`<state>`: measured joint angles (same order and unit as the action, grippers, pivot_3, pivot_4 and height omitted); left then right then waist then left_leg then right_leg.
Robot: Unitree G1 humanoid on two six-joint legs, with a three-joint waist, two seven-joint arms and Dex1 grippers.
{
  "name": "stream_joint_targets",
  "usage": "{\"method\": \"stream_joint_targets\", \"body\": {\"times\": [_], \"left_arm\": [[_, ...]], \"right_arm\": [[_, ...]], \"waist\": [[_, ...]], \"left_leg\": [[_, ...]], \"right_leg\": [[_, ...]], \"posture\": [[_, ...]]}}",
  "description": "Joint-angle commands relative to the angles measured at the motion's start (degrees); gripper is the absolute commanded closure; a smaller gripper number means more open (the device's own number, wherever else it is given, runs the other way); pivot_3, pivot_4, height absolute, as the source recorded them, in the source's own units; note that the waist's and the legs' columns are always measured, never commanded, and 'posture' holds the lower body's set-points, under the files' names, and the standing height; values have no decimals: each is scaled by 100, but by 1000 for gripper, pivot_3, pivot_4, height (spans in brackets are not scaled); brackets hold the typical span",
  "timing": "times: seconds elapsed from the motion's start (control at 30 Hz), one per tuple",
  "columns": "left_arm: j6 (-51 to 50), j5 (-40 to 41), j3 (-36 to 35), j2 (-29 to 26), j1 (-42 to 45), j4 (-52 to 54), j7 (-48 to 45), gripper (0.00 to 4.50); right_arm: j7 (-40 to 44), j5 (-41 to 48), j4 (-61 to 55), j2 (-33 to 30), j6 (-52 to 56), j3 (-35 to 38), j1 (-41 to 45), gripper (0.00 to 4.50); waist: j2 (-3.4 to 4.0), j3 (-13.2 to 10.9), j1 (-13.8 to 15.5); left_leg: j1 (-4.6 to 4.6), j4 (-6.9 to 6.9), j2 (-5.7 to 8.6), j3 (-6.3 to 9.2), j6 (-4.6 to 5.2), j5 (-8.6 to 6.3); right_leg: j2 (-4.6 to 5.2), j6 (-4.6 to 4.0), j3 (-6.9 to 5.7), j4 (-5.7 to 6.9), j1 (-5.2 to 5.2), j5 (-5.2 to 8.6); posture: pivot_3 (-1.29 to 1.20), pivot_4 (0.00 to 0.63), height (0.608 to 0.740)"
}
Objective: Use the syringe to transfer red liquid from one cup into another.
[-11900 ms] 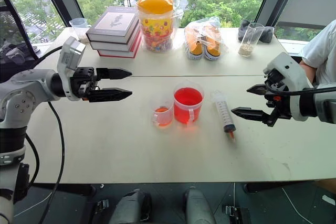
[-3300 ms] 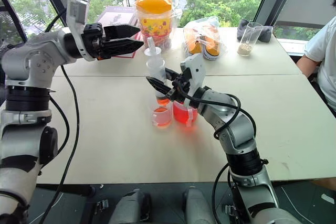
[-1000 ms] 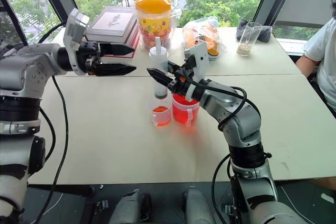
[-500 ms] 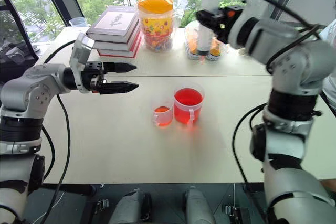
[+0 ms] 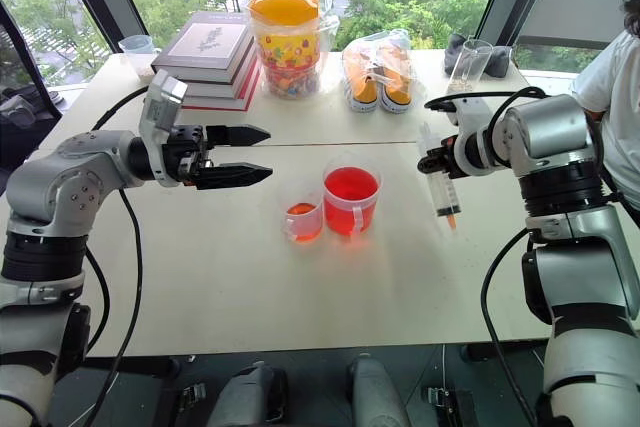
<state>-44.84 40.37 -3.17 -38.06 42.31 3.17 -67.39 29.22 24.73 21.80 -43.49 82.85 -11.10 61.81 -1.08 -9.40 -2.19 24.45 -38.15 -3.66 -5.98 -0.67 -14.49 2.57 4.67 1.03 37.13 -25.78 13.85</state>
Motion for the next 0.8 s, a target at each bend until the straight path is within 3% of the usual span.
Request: {"method": "stream_joint_targets", "body": {"times": [0.03,0.2,0.4,0.53,0.6,0.8], "left_arm": [[-106,221,-206,-105,-48,300,53,26],[-171,292,-185,-161,-107,393,86,26],[-228,344,-166,-232,-131,427,83,0],[-259,355,-167,-323,-136,424,56,0],[-254,326,-159,-423,-142,415,29,0],[-217,280,-172,-778,-245,394,-109,0]], "right_arm": [[97,-38,205,164,326,84,-2,3027],[25,-224,377,378,271,154,-125,3027],[22,-363,230,351,201,265,-189,35],[301,-325,-525,-55,-11,215,-216,35],[807,-229,-1324,-575,-479,142,-327,35],[2329,555,-3196,-1835,-1263,884,-1038,35]], "waist": [[0,0,-8],[0,0,-16],[0,0,-16],[1,0,-16],[2,-1,1],[-1,-2,7]], "left_leg": [[0,0,0,1,0,0],[0,0,0,2,0,0],[0,0,0,1,0,0],[0,0,0,2,0,0],[1,1,0,2,0,0],[0,3,-1,3,0,-1]], "right_leg": [[0,0,-1,0,1,0],[-1,0,-2,2,0,0],[-1,0,-2,1,1,0],[-1,1,-2,1,0,0],[-1,1,-3,0,-1,0],[-1,5,-4,-3,-1,4]], "posture": [[0,150,740],[0,150,740],[0,150,740],[0,150,740],[0,150,740],[0,150,740]]}}
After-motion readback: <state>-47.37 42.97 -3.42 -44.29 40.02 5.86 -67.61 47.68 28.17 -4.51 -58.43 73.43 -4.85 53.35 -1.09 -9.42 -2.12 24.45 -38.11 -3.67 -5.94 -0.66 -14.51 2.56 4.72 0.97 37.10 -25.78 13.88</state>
